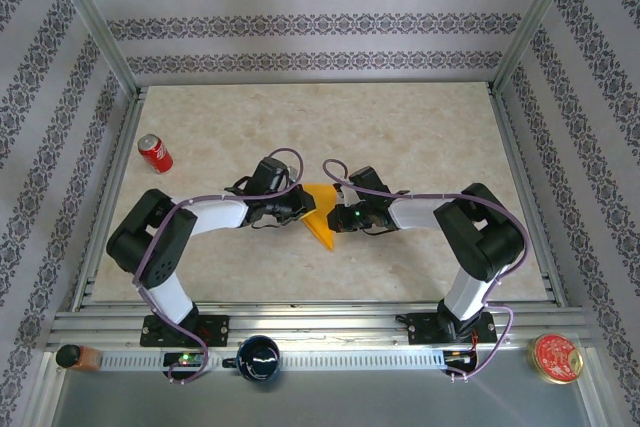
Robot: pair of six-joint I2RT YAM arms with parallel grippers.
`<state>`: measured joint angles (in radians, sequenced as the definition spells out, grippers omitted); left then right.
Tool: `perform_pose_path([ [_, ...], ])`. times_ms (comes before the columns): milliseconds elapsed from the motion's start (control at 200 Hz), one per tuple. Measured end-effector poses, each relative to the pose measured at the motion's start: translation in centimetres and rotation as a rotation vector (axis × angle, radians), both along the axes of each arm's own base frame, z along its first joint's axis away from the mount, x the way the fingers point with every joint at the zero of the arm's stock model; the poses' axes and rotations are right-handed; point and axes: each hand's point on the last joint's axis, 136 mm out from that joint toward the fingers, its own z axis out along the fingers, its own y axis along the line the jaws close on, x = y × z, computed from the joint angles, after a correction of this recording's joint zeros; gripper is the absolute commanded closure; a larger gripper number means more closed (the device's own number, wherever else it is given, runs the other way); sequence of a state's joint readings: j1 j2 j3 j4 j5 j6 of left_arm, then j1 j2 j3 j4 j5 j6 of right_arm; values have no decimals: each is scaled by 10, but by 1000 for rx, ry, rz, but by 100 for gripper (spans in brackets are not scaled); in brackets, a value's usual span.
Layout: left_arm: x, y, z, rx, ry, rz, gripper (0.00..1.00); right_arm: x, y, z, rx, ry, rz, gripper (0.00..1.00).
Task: Fold a paper plane with a square sheet of paper (pick it up from the middle)
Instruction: Third fold the triangle at the center of the table.
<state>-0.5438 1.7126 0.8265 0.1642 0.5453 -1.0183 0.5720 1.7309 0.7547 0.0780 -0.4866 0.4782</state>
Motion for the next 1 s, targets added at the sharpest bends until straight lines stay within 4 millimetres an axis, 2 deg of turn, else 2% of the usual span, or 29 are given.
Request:
perform_pose_path([
  [360,-5,-16,0,77,19,-70,89,0,0,0,-1,-5,5,100],
  [724,-21,-6,-22,182,76,-122,89,0,0,0,-1,-5,5,100],
  [1004,-18,-10,-18,176,56,-144,88,0,0,0,-1,-5,5,100],
])
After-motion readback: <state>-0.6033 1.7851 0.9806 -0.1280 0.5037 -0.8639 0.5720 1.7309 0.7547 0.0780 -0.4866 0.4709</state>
